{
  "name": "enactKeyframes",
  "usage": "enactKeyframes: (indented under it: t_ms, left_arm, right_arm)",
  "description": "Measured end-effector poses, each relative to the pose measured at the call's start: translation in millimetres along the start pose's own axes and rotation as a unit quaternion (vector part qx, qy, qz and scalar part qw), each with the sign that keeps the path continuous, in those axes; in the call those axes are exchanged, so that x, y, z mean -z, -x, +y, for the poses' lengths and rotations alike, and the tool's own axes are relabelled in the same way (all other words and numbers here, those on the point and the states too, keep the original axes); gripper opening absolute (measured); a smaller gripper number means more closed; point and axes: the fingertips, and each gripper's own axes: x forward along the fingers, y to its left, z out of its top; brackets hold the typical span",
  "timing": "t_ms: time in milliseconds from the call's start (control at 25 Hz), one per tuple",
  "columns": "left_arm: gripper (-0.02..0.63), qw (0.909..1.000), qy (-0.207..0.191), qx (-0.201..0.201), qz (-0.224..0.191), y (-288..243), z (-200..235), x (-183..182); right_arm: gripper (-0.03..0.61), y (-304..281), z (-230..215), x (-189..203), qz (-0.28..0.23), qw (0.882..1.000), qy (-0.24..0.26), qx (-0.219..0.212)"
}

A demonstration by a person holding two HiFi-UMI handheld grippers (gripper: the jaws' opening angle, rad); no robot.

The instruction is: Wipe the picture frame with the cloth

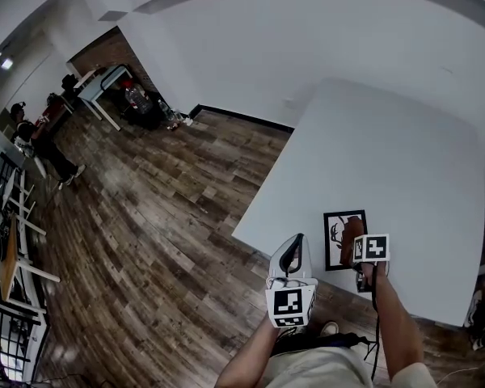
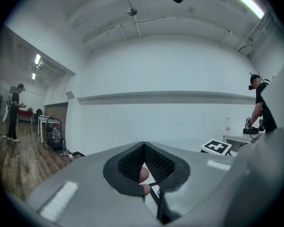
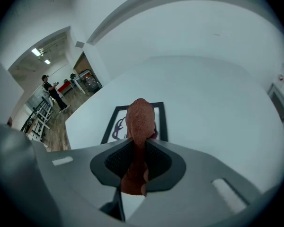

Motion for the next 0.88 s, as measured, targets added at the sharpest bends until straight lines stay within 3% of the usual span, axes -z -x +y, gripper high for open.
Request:
enactKeyframes:
  t_ms: [200,360,680,880]
  left_arm:
    - [0.000,0.9999,0.002,0.013,0.002,-5,-13,5]
    - [0.000,0.9999,-0.001,0.014,-0.001,-4,-14,6]
    - [0.000,1.0000,0.003,-0.003,-0.001,1,-2,-2]
    - [0.000,0.9999,0.004,-0.015,0.004,5,10,2]
  right_arm:
    - [0.094,12,-41,4,-0.003,0.999,-0.024,0.030]
    - [0.094,15,-43,3,-0.007,0.999,-0.017,0.031]
    - [0.094,27,44,-49,-0.043,0.997,0.017,-0.058]
    - [0.094,-2,82,-58,-0.011,0.996,0.039,-0.081]
